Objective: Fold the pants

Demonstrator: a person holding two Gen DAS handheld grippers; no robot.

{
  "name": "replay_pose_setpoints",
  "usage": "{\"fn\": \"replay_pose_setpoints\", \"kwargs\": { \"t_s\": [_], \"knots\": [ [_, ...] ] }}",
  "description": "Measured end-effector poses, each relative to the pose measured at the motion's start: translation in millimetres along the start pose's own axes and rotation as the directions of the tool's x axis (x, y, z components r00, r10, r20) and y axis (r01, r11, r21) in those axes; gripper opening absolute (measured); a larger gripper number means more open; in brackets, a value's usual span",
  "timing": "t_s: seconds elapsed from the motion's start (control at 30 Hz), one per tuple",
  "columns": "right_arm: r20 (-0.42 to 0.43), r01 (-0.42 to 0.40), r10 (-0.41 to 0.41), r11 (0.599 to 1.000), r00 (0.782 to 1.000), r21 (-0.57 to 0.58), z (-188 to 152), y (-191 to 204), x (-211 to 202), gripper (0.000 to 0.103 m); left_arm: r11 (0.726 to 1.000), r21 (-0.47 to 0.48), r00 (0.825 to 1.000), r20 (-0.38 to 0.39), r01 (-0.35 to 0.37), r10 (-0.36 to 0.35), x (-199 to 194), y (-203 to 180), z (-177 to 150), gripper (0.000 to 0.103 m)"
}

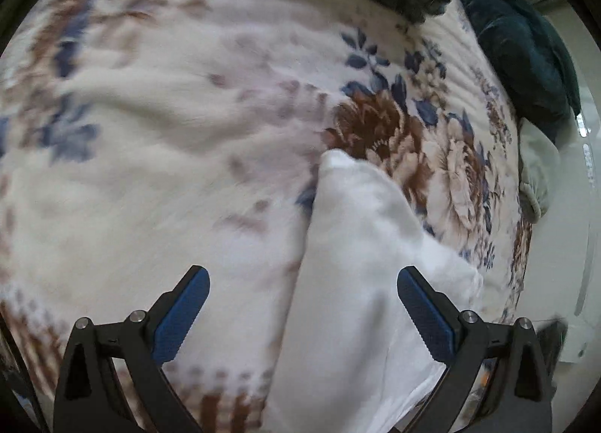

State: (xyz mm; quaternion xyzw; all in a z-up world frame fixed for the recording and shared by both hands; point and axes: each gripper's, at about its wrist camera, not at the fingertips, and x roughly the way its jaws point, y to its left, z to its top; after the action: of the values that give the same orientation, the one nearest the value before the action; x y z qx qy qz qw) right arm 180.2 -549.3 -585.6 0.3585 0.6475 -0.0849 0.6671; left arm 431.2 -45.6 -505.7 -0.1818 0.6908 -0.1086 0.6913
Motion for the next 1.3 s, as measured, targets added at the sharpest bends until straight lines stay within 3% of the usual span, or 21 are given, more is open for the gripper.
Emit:
{"fn": "replay_pose_setpoints", "kwargs": {
  "t_s": [0.1,0.17,0.2,0.27,0.37,0.4,0.43,0.57,0.67,0.73,0.8,0.93,1.03,1.07,1.1,1.13,1.2,1.3],
  "knots": [
    [0.042,-0.027,0.024,0.997,0.999,0.074,-25,-19,-17,0.063,0.999,0.026,0.999,-0.046,0.028,-0.027,30,-11,22,0.099],
    [0.021,-0.066,0.064,0.991,0.998,0.119,-42,-24,-9,0.063,0.996,0.054,0.997,-0.037,0.066,-0.064,39,-17,30,0.064],
    [-0.004,-0.094,0.095,0.985,0.995,0.146,-50,-29,0,0.063,0.994,0.076,0.996,-0.036,0.081,-0.078,42,-20,33,0.033],
    [-0.060,-0.126,0.141,0.971,0.988,0.204,-64,-33,24,0.063,0.991,0.117,0.997,-0.032,0.071,-0.068,46,-26,38,0.029],
    [-0.121,-0.214,0.257,0.933,0.959,0.289,-79,-40,62,0.061,0.992,0.112,0.998,-0.021,0.063,-0.061,50,-18,40,0.027],
    [-0.113,-0.238,0.287,0.917,0.951,0.320,-84,-45,70,0.050,0.994,0.087,0.997,-0.021,0.070,-0.068,53,-11,42,0.026],
    [-0.104,-0.237,0.285,0.913,0.953,0.331,-87,-49,74,0.046,0.994,0.071,0.997,-0.024,0.080,-0.078,54,-5,45,0.026],
    [-0.142,-0.159,0.208,0.942,0.968,0.295,-85,-54,68,0.044,0.995,0.053,0.996,-0.031,0.082,-0.080,55,-1,47,0.028],
    [-0.187,-0.097,0.125,0.984,0.974,0.151,-79,-31,56,0.048,0.996,0.030,0.997,-0.024,0.080,-0.080,28,-4,35,0.045],
    [-0.214,-0.135,0.162,0.982,0.963,0.132,-80,-22,52,0.054,0.995,0.036,0.996,0.019,0.090,-0.091,3,-3,16,0.063],
    [-0.216,-0.185,0.219,0.969,0.952,0.166,-85,-20,50,0.063,0.994,0.047,0.995,0.038,0.095,-0.096,-17,0,-15,0.071],
    [-0.201,-0.253,0.301,0.939,0.932,0.233,-92,-15,61,0.063,0.990,0.050,0.989,-0.070,0.135,-0.131,-8,3,-69,0.071],
    [-0.192,-0.251,0.303,0.935,0.934,0.250,-103,-18,69,0.063,0.989,0.105,0.985,-0.144,0.107,-0.092,17,4,-110,0.071],
    [-0.191,-0.250,0.303,0.933,0.934,0.259,-105,-18,71,0.063,0.987,0.111,0.986,-0.139,0.113,-0.097,21,5,-117,0.067],
    [-0.188,-0.252,0.306,0.930,0.933,0.267,-106,-18,73,0.063,0.985,0.132,0.989,-0.108,0.115,-0.101,21,7,-124,0.053],
    [-0.184,-0.242,0.295,0.934,0.937,0.264,-109,-17,78,0.063,0.983,0.149,0.990,-0.101,0.112,-0.097,21,7,-127,0.047],
    [-0.166,-0.169,0.211,0.957,0.963,0.235,-113,-23,72,0.063,0.979,0.170,0.991,-0.095,0.110,-0.095,23,9,-126,0.045],
    [-0.188,-0.118,0.162,0.967,0.969,0.224,-110,-33,67,0.063,0.976,0.190,0.991,-0.104,0.107,-0.089,22,11,-125,0.052]
  ]
}}
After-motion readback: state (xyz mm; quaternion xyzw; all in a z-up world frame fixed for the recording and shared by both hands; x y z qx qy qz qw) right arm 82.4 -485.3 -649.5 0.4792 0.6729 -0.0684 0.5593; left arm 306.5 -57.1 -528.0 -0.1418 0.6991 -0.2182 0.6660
